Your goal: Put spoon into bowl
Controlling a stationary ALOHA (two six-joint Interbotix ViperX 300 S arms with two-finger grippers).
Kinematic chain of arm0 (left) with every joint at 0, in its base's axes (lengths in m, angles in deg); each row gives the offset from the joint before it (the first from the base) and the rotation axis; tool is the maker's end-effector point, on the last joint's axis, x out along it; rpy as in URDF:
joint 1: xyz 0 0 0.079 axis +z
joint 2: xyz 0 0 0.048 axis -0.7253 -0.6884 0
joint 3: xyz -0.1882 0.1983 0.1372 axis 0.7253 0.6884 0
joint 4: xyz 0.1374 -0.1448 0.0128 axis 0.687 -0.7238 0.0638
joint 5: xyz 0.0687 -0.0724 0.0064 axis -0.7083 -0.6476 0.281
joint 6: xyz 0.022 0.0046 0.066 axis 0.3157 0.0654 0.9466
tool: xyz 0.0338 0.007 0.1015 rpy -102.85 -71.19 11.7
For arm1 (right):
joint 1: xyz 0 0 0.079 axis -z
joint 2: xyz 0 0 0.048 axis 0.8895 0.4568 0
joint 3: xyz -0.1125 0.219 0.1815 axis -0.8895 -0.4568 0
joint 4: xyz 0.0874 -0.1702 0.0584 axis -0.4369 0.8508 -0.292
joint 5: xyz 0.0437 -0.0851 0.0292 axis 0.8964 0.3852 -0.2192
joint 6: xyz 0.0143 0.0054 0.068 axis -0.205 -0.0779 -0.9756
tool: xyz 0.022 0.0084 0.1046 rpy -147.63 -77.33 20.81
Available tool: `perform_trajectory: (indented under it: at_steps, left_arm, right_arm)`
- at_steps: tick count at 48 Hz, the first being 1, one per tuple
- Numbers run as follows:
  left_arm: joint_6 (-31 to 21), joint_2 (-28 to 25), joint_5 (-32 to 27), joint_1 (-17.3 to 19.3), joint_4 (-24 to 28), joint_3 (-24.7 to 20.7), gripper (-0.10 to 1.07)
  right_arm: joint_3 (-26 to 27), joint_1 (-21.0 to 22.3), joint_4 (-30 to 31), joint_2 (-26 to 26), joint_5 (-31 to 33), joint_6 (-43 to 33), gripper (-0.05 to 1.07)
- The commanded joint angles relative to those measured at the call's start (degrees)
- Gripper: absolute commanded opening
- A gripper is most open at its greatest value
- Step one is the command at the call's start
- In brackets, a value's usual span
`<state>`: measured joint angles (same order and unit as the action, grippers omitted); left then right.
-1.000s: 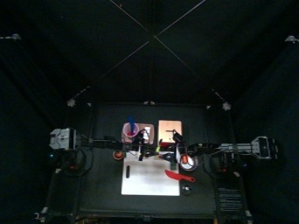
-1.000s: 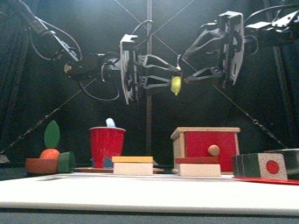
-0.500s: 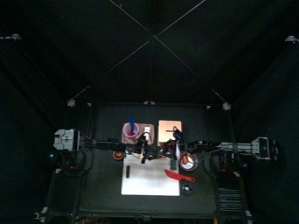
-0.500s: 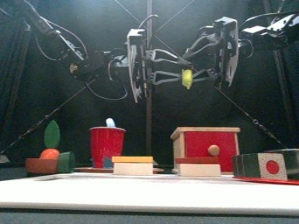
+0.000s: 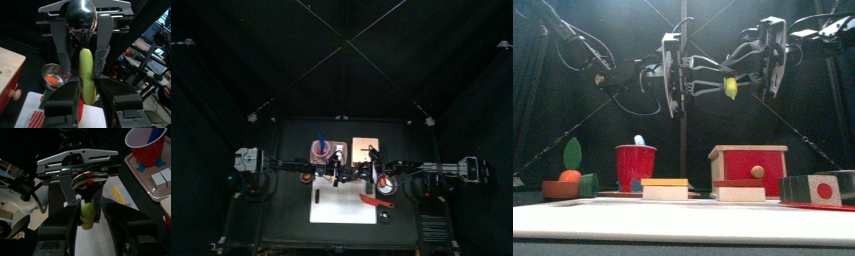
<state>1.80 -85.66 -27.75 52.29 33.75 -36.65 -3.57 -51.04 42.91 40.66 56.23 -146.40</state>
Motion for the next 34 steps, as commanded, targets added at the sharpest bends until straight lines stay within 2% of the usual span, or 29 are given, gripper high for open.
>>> perform_trajectory:
  at_steps: [1,11,22,25,34]
  left_arm:
    - [0.4,0.8,0.7,0.2,-0.6,-1.2,0.61]
    - [0.7,0.5,0.7,0.0,-1.1,-1.1,0.61]
    - [0.9,-0.5,0.7,-0.3,-1.1,-1.6,0.67]
    - [0.9,-0.6,0.7,-0.3,-1.1,-1.8,0.71]
    - [1.0,-1.0,0.6,0.2,-0.7,-2.5,0.98]
  right_arm:
    - [0.4,0.3,-0.1,-0.5,-0.4,0.1,0.69]
    - [0.4,1.1,-0.7,-0.5,-0.4,0.0,0.6]
    - [-0.1,2.5,-2.2,-0.5,-0.2,0.0,0.59]
    - [-0.2,2.5,-2.3,-0.5,-0.3,-0.1,0.59]
    - [-0.2,2.4,-2.4,-0.5,-0.3,-0.1,0.59]
